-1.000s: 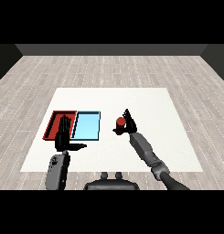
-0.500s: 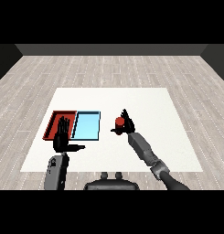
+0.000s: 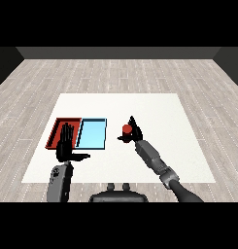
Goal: Pick the red can and put it in the red box
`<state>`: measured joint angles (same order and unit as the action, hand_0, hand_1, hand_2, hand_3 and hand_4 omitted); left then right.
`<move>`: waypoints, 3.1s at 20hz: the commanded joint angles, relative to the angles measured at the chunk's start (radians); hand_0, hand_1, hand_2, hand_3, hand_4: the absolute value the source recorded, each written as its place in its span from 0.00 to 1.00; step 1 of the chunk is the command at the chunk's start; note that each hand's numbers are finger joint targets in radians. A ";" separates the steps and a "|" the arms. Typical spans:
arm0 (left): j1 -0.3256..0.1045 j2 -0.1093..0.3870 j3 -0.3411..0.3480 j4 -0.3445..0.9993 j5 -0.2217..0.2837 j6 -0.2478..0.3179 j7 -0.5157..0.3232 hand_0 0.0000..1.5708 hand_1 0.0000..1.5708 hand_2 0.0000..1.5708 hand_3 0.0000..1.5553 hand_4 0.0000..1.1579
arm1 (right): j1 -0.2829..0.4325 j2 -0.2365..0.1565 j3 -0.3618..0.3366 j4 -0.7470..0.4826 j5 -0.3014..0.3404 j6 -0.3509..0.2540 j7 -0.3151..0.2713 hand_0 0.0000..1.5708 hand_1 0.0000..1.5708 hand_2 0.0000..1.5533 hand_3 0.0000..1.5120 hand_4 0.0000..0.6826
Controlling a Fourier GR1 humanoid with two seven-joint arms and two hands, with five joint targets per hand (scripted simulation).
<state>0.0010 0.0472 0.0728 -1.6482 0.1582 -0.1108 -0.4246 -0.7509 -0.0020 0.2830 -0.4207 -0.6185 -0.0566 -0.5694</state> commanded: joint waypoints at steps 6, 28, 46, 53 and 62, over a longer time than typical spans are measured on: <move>0.044 -0.019 -0.010 0.033 -0.037 0.003 -0.093 0.00 0.00 0.00 0.00 0.00 | -0.086 0.002 0.038 0.083 -0.047 -0.114 -0.005 0.97 0.97 0.97 0.97 0.72; 0.047 0.050 0.037 -0.014 0.047 -0.069 -0.028 0.00 0.00 0.00 0.00 0.00 | -0.092 0.002 0.188 -0.045 -0.047 -0.350 0.030 0.98 0.98 0.95 0.92 0.85; -0.015 -0.047 -0.152 -0.089 -0.071 0.026 0.127 0.00 0.00 0.00 0.00 0.00 | 0.174 -0.200 0.144 -0.777 0.133 -0.420 0.149 0.93 0.93 0.91 0.92 0.93; -0.032 -0.047 -0.277 -0.064 -0.134 0.127 0.152 0.00 0.00 0.00 0.00 0.00 | 0.188 -0.135 0.153 -0.913 0.265 -0.514 0.294 0.93 0.93 0.91 0.92 0.93; -0.231 -0.047 -0.442 0.051 -0.146 0.340 0.308 0.00 0.00 0.00 0.00 0.00 | 0.354 -0.113 0.142 -1.039 0.321 -0.429 0.186 0.91 0.91 0.92 0.92 0.93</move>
<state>-0.1614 0.0004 -0.2818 -1.6394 0.0127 0.1205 -0.1678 -0.4603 -0.1288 0.4308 -1.4134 -0.3146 -0.5194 -0.3398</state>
